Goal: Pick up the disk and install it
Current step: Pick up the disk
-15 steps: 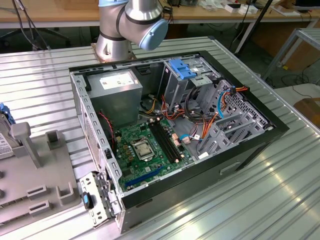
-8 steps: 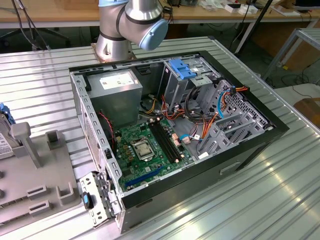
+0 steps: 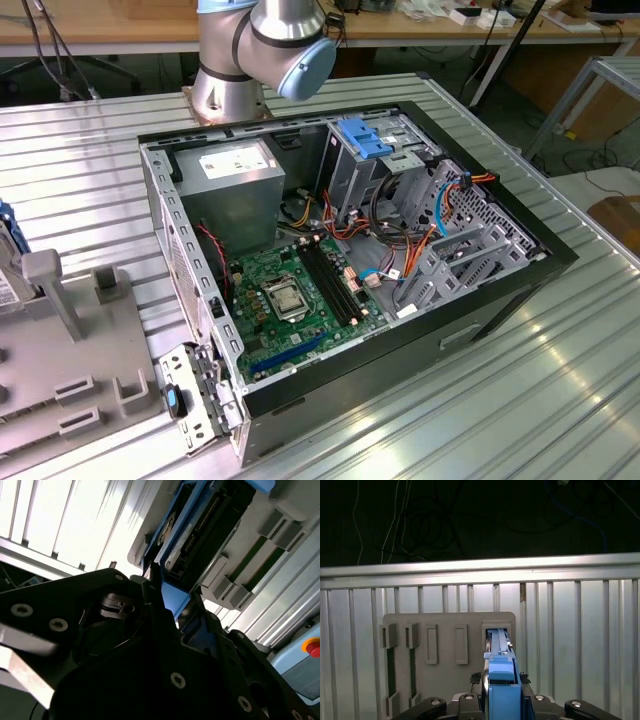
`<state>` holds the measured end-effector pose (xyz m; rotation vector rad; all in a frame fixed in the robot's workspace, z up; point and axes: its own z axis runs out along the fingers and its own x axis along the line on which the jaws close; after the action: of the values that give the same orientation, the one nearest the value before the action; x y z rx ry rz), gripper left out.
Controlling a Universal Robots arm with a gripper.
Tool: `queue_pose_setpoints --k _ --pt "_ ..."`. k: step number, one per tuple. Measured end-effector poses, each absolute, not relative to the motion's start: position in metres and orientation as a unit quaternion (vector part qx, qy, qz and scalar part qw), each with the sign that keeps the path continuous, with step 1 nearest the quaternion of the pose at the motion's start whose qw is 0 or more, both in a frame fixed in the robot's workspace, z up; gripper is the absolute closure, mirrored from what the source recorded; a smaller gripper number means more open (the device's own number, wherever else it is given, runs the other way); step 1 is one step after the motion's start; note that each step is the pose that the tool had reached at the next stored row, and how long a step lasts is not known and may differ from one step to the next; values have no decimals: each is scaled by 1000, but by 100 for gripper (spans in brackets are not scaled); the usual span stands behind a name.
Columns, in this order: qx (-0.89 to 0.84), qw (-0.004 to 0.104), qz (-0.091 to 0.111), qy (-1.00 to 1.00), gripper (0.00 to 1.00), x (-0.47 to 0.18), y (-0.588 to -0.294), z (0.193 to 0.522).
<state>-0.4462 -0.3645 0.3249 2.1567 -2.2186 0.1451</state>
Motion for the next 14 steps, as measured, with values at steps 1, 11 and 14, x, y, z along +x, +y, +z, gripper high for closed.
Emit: queue_pose_setpoints --k 1,11,14 --pt "696 23 47 -716 63 -446 -364 326" --pt "696 12 36 -717 63 -446 -364 331" --pt "696 9 33 -717 63 -446 -364 330"
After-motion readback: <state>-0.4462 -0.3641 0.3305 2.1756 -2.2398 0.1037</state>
